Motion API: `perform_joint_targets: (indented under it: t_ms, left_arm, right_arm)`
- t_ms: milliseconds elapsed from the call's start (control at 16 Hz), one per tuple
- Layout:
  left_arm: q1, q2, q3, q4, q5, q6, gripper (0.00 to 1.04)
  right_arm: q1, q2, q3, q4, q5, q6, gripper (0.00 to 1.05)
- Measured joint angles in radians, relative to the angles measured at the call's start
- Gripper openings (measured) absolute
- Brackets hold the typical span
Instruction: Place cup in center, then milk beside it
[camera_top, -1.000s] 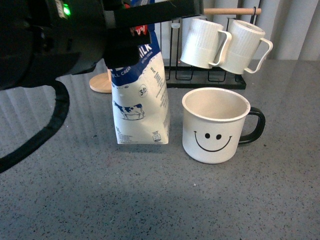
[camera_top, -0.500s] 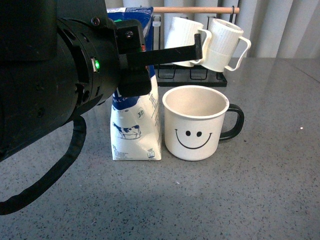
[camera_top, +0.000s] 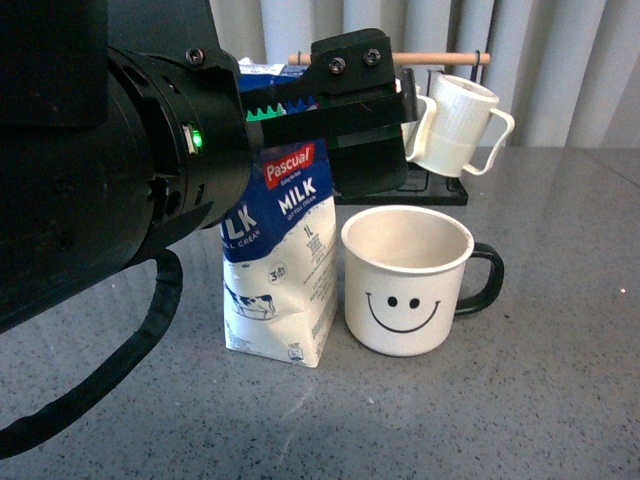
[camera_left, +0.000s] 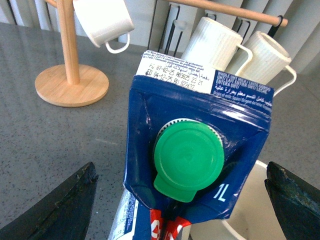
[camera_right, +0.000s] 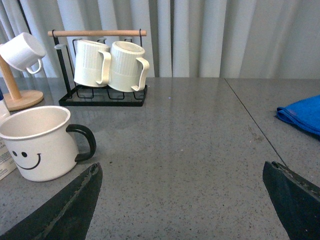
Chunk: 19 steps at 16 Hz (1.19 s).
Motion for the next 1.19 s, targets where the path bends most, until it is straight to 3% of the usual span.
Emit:
perform_joint_targets:
  t_ms: [188,438,625,750,875,938,1000,1188]
  left_arm:
    - [0.008,-0.081,-0.016,-0.025,0.084,-0.006,0.98]
    - [0.074,-0.24,-0.04,-0.048,0.289,0.054,0.98]
    - [0.162,-0.319,-0.04,-0.083,0.395,0.106,0.98]
    - [0.275,-0.417,-0.053,-0.121,0.452,0.126,0.98]
    - [0.364,-0.509,-0.074,-0.176,0.45,0.149,0.96]
    - [0.392,-0.565,-0.098,-0.216,0.348,0.191,0.87]
    - [0.473,-0.68,-0.197,-0.249,0.321,0.265,0.73]
    - [0.552,-0.796,-0.334,-0.201,0.343,0.303,0.47]
  right_arm:
    - [0.0,0.0,0.0,0.0,0.0,0.0,0.98]
    - [0.0,0.0,0.0,0.0,0.0,0.0,0.98]
    - [0.0,0.0,0.0,0.001,0.0,0.0,0.98]
    - [0.0,0.0,0.0,0.0,0.0,0.0,0.98]
    - [0.0,0.0,0.0,0.001,0.0,0.0,0.98]
    - [0.0,0.0,0.0,0.001,0.0,0.0,0.98]
    - [0.0,0.0,0.0,0.0,0.0,0.0,0.98]
    - [0.0,0.0,0.0,0.001,0.0,0.0,0.98]
